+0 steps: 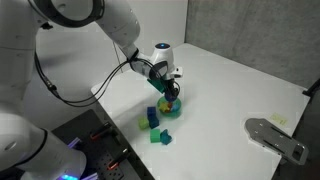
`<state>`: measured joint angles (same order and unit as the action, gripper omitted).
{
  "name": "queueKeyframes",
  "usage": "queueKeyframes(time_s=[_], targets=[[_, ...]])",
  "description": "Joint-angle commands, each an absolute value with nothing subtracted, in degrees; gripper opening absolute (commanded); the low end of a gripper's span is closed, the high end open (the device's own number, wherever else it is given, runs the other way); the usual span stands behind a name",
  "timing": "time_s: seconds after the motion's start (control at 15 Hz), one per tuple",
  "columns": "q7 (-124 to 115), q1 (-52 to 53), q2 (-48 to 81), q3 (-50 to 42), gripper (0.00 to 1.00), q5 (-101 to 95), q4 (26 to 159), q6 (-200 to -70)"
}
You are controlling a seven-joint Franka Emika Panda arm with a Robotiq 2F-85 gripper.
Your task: Put the purple toy in the green bowl
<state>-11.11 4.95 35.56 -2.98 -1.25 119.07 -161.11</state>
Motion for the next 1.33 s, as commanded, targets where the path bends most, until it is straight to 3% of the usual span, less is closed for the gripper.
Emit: queueKeyframes(time_s=[0.0, 0.13, 0.73, 1.27], targets=[[-9.1, 4.0, 34.1, -2.3, 0.94, -0.5, 119.5, -160.2], [-8.3, 3.6, 32.6, -1.6, 1.0, -0.2, 120.8, -160.0], [-2.5, 0.9, 18.6, 4.0, 1.0, 3.4, 131.4, -155.5], [-5.9, 1.5, 1.7, 0.1, 1.0, 0.5, 137.6, -144.4]])
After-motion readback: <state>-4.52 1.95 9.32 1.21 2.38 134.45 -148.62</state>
